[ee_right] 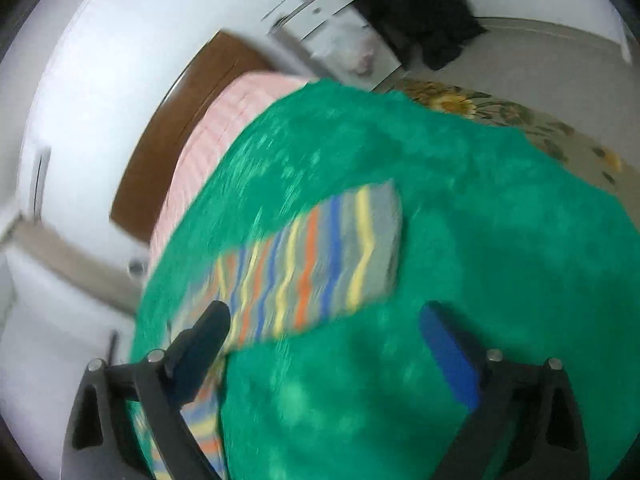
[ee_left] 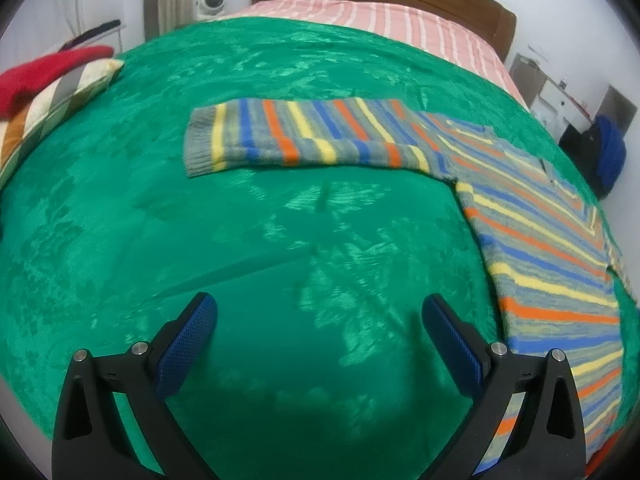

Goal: Fold small clothes

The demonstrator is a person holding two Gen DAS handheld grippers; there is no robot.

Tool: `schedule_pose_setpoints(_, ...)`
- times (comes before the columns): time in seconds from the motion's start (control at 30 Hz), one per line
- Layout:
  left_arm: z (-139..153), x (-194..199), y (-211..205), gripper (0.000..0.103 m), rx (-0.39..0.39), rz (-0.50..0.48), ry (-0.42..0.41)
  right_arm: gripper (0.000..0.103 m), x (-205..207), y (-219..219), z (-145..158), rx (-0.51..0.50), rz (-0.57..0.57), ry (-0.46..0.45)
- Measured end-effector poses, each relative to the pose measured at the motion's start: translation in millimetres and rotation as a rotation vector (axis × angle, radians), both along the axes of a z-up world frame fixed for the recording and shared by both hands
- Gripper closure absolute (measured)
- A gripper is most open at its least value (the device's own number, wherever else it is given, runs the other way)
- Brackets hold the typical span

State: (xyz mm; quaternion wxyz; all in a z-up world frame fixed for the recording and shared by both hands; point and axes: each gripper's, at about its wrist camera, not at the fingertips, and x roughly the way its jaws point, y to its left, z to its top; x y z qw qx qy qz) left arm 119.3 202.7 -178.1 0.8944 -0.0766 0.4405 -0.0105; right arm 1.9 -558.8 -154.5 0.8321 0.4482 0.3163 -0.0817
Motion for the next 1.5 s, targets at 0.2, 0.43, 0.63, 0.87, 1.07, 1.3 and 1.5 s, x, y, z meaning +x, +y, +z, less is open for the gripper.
schedule_pose_setpoints(0.2, -16, 1, -9, 0.000, 0.070, 0.020, -0.026, 0.028, 33, -38, -28, 0.161, 0.010, 0.051)
schedule_pose_setpoints(0.43, -22, -3, -9, 0.000, 0.099, 0.018, -0.075, 0.057, 59, -48, -42, 0.232, 0.087, 0.112)
schedule_pose_setpoints(0.63, -24, -5, -11, 0.000, 0.103, 0.019, -0.095, 0.101, 79, -8, 12, -0.231, 0.114, 0.303)
schedule_pose_setpoints(0.87, -25, -8, -11, 0.000, 0.102, 0.020, -0.118, 0.101, 136, 127, 115, -0.321, 0.396, 0.048)
schedule_pose_setpoints(1.07, -25, -11, -8, 0.000, 0.084, 0.016, -0.132, 0.101, 210, 281, 140, -0.283, 0.665, -0.037)
schedule_pose_setpoints(1.3, -26, -11, -7, 0.000, 0.081, 0.013, -0.141, 0.082, 252, 384, 64, -0.074, 0.809, 0.046)
schedule_pose_setpoints(1.5, -26, -10, -9, 0.000, 0.087, 0.014, -0.142, 0.051, 227, 337, 34, -0.001, 0.722, 0.089)
